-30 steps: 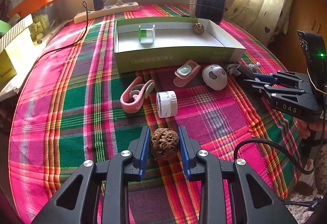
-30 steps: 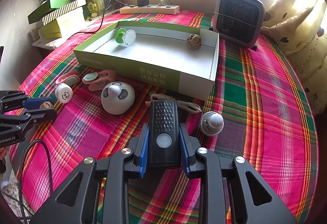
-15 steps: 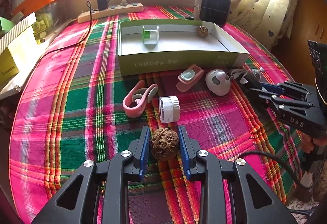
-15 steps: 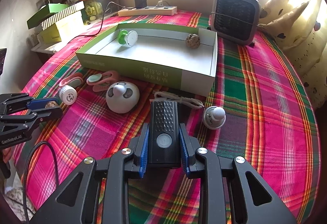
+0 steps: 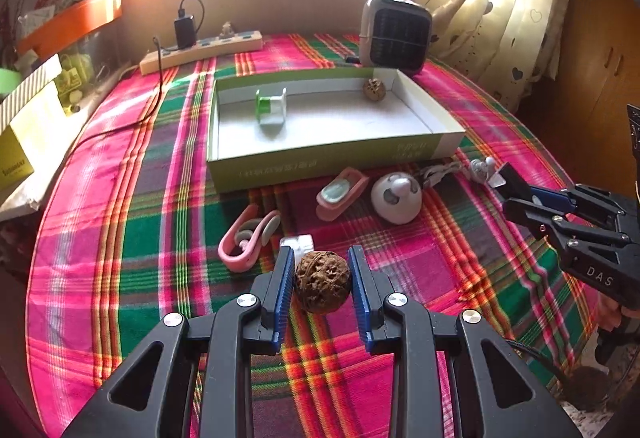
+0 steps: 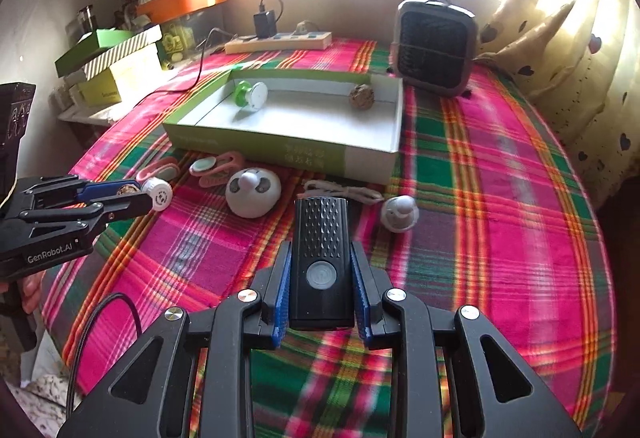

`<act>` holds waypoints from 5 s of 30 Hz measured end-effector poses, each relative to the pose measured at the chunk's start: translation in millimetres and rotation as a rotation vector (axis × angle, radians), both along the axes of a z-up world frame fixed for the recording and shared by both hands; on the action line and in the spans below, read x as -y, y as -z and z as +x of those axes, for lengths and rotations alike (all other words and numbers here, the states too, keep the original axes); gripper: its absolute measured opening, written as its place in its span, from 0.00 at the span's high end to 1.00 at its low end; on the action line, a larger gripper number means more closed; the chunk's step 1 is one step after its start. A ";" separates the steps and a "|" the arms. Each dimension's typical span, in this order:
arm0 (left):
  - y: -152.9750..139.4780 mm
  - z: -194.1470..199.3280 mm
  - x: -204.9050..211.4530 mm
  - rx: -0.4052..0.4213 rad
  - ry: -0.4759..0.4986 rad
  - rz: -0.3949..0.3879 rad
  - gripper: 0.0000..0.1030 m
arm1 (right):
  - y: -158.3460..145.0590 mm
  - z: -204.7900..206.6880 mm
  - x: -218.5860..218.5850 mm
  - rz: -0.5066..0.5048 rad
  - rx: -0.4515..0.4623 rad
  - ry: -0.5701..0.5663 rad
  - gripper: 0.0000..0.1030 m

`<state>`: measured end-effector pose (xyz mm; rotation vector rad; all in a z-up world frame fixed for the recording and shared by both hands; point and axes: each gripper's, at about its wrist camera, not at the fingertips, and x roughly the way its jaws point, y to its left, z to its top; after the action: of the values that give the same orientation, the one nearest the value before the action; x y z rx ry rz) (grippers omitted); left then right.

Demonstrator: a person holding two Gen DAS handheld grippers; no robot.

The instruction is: Organize objects

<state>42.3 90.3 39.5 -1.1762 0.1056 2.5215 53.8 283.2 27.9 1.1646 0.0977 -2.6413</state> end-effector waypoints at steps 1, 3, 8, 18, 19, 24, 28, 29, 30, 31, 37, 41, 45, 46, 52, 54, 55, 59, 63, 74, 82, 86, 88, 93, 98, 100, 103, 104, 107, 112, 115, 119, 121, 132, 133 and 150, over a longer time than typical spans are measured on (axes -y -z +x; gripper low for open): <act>-2.0 -0.3 -2.2 -0.006 0.007 -0.001 0.75 | -3.2 1.9 -3.7 0.004 -0.007 0.011 0.73; -6.5 -1.4 -6.2 -0.015 0.020 0.002 0.75 | -11.5 6.6 -13.2 0.023 -0.025 0.039 0.73; -14.5 -6.1 -17.1 -0.024 0.053 0.021 0.75 | -35.1 14.8 -38.6 0.094 -0.059 0.104 0.73; -21.6 -20.3 -34.3 -0.032 0.072 0.028 0.75 | -45.6 9.9 -62.2 0.123 -0.077 0.164 0.73; -22.6 -21.9 -35.6 -0.036 0.073 0.024 0.75 | -43.3 7.6 -59.8 0.111 -0.073 0.156 0.73; -30.0 -34.5 -39.5 -0.048 0.065 0.033 0.75 | -35.7 -8.6 -45.7 0.045 -0.052 0.131 0.73; -33.6 -48.4 -42.5 -0.050 0.060 0.041 0.75 | -36.6 -21.9 -37.0 0.025 -0.051 0.119 0.73; -34.1 -52.3 -42.8 -0.049 0.056 0.045 0.75 | -36.3 -24.5 -36.0 0.023 -0.050 0.119 0.73; -34.1 -56.5 -43.3 -0.047 0.052 0.047 0.75 | -35.6 -28.8 -34.5 0.018 -0.047 0.118 0.73; -33.8 -59.8 -43.7 -0.047 0.054 0.047 0.75 | -35.5 -31.8 -34.1 0.014 -0.045 0.116 0.73; -33.1 -81.3 -43.6 -0.039 0.040 0.052 0.75 | -32.7 -56.4 -29.1 -0.009 -0.027 0.113 0.73; -29.3 -95.3 -42.5 -0.024 0.031 0.048 0.75 | -31.6 -72.4 -22.6 -0.021 -0.018 0.101 0.73; -26.9 -107.6 -42.5 -0.013 0.029 0.053 0.75 | -29.4 -88.2 -17.6 -0.026 -0.005 0.092 0.73; -26.1 -110.7 -42.5 -0.009 0.029 0.055 0.75 | -28.8 -91.8 -16.1 -0.025 0.000 0.092 0.73; -22.1 -133.4 -44.4 -0.001 0.028 0.045 0.75 | -24.8 -112.8 -8.4 -0.022 0.018 0.080 0.73; -20.0 -143.2 -45.0 0.007 0.029 0.052 0.75 | -22.0 -120.5 -6.0 -0.029 0.031 0.076 0.73; -18.6 -147.7 -46.0 0.010 0.031 0.051 0.75 | -20.7 -123.8 -5.0 -0.032 0.037 0.075 0.73; -14.2 -162.6 -49.4 0.014 0.029 0.051 0.75 | -14.9 -137.3 0.8 -0.040 0.060 0.068 0.73; -6.8 -176.5 -53.5 0.030 0.026 0.039 0.75 | -7.6 -148.9 5.4 -0.031 0.079 0.065 0.73; 5.9 -200.2 -59.1 0.059 0.017 0.020 0.75 | 10.0 -166.2 7.4 -0.042 0.126 0.061 0.73; 8.5 -205.2 -68.4 0.062 0.030 -0.022 0.75 | 11.9 -171.5 11.8 -0.024 0.123 0.055 0.73; 10.9 -208.7 -70.2 0.074 0.029 -0.029 0.75 | 13.3 -173.3 13.9 -0.017 0.125 0.053 0.73; 11.8 -210.1 -70.7 0.078 0.028 -0.035 0.75 | 14.2 -173.8 15.3 -0.008 0.125 0.055 0.73; 13.6 -213.6 -71.5 0.085 0.016 -0.051 0.75 | 15.7 -175.9 18.2 0.004 0.125 0.056 0.73; 15.3 -215.5 -72.8 0.094 0.012 -0.064 0.75 | 15.9 -178.2 20.2 0.015 0.120 0.057 0.73; 16.4 -217.2 -72.8 0.102 0.006 -0.067 0.75 | 15.9 -178.6 20.5 0.015 0.120 0.057 0.73; 18.9 -219.2 -73.3 0.117 0.001 -0.077 0.75 | 16.3 -179.3 21.7 0.019 0.118 0.054 0.73; 19.4 -219.5 -73.5 0.120 -0.001 -0.080 0.75 | 16.3 -179.4 21.9 0.019 0.118 0.054 0.73; 19.7 -219.5 -73.4 0.120 -0.001 -0.079 0.75 | 16.5 -180.1 22.5 0.017 0.118 0.054 0.73; 20.1 -219.7 -72.9 0.119 -0.001 -0.078 0.75 | 16.7 -180.4 22.4 0.015 0.118 0.056 0.73; 20.5 -219.5 -73.0 0.120 -0.001 -0.078 0.75 | 16.6 -181.3 22.4 0.014 0.117 0.059 0.73; 20.5 -219.0 -73.6 0.120 -0.002 -0.078 0.74 | 16.6 -181.3 21.9 0.012 0.116 0.062 0.73; 20.4 -219.2 -73.9 0.120 -0.001 -0.078 0.74 | 16.7 -181.2 21.8 0.013 0.115 0.062 0.73; 21.7 -219.5 -70.7 0.123 -0.008 -0.069 0.70 | 17.9 -181.6 18.5 0.012 0.114 0.065 0.73; 21.6 -219.6 -70.7 0.123 -0.008 -0.069 0.69 | 17.9 -181.6 18.2 0.009 0.113 0.066 0.73; 7.9 -204.8 -60.9 0.101 -0.015 -0.034 0.63 | 8.5 -167.7 11.1 -0.035 0.084 0.079 0.62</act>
<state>-162.6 151.2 31.6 -1.3200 0.1146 2.4766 -113.9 272.1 19.4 1.2913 -0.0105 -2.6459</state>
